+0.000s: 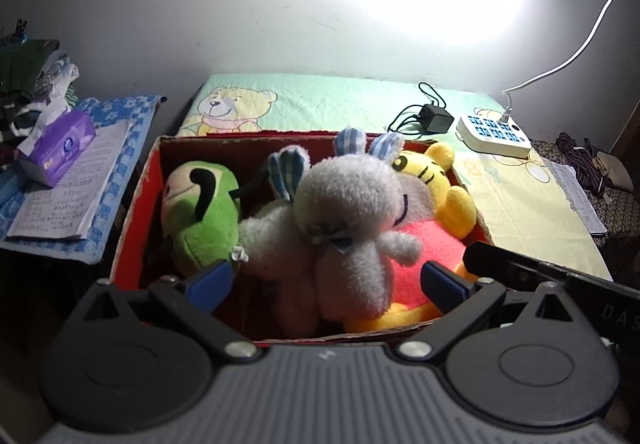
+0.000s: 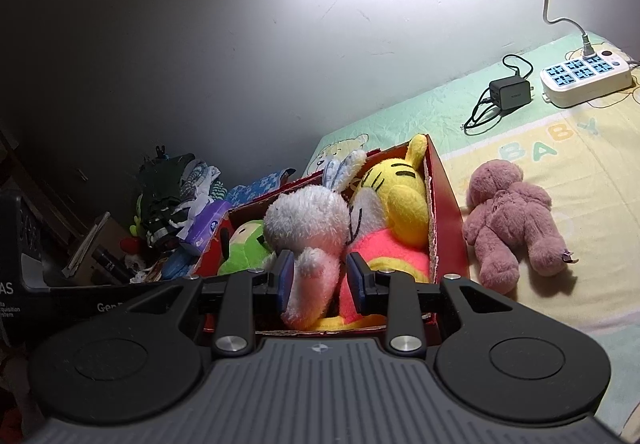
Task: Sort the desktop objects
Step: 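Open the right gripper and withdraw it toward the pink bear plush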
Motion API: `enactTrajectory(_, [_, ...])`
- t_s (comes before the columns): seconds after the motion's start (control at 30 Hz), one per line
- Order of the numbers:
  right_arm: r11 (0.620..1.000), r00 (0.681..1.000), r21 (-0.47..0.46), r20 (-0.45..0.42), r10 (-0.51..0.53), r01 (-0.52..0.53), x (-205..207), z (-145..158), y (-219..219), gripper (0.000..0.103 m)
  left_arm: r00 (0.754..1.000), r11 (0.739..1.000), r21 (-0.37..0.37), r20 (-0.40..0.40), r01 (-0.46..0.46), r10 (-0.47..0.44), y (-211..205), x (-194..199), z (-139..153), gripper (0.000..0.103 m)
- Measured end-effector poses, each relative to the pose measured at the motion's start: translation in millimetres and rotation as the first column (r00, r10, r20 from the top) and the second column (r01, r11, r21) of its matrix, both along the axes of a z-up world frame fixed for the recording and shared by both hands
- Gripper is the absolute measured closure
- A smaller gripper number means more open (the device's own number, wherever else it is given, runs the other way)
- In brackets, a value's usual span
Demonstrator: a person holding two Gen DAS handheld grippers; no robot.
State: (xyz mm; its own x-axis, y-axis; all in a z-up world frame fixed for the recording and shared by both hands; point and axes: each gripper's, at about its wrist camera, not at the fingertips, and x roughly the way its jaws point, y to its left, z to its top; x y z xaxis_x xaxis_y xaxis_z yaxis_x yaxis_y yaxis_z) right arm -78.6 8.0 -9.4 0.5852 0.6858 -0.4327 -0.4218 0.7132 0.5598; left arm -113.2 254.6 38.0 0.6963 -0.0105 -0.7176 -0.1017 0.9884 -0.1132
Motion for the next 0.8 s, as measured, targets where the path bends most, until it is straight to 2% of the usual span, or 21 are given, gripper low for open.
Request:
enactTrajectory(0.37, [0.998,1.000,0.061,0.014,-0.004,0.003,10.8,2.4,-43.3,0.071,0.998,0.999,0.021,0.049,0.024,-0.025,-43.9,4.5,9.5,0.003])
enactTrajectory(0.67, [0.995,0.996,0.062,-0.046,-0.077,0.080,31.6,-8.6,-106.2,0.071,0.986,0.991,0.047,0.103,0.128,-0.132,-112.0,14.5,15.8,0.003])
enactTrajectory(0.8, [0.995,0.993,0.044,-0.082,-0.082,0.086,41.8,-17.8,-128.0,0.071,0.974,0.981,0.024,0.115,0.193,-0.194,-141.2,19.8,13.5,0.003])
